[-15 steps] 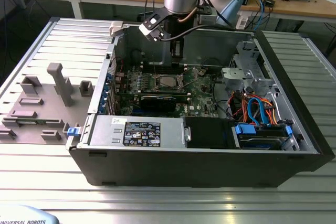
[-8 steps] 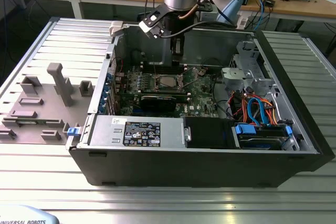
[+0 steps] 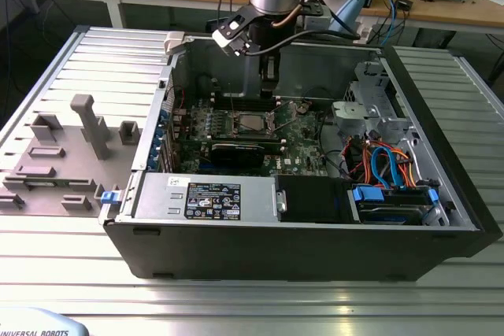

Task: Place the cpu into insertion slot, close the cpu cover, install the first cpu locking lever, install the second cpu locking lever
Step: 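Close the cpu cover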

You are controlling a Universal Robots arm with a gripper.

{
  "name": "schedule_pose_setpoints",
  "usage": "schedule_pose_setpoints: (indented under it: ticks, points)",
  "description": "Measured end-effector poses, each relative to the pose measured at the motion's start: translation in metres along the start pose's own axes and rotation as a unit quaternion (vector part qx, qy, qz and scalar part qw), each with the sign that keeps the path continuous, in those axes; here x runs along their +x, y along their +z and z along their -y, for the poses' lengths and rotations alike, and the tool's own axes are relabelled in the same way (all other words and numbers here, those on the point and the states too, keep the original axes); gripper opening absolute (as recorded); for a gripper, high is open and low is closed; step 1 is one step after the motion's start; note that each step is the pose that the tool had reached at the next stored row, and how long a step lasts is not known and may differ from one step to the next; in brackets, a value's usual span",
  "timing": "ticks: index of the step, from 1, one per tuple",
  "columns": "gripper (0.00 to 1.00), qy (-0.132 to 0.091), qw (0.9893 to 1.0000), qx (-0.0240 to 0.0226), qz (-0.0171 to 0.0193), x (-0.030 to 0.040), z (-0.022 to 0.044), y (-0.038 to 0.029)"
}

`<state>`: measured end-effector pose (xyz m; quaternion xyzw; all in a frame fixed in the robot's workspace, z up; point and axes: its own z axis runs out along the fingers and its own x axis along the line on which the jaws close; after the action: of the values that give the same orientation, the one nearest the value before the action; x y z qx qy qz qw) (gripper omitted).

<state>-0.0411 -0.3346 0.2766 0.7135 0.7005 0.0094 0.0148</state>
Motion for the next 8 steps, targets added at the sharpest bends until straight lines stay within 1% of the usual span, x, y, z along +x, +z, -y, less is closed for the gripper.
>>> schedule_pose_setpoints:
  ticks: [4, 8]
  points:
    - [0.11, 0.000, 1.0000, 0.0001, -0.0001, 0.0001, -0.0060, 0.0003]
    - [0.11, 0.000, 1.0000, 0.0001, -0.0001, 0.0002, -0.0075, 0.0004]
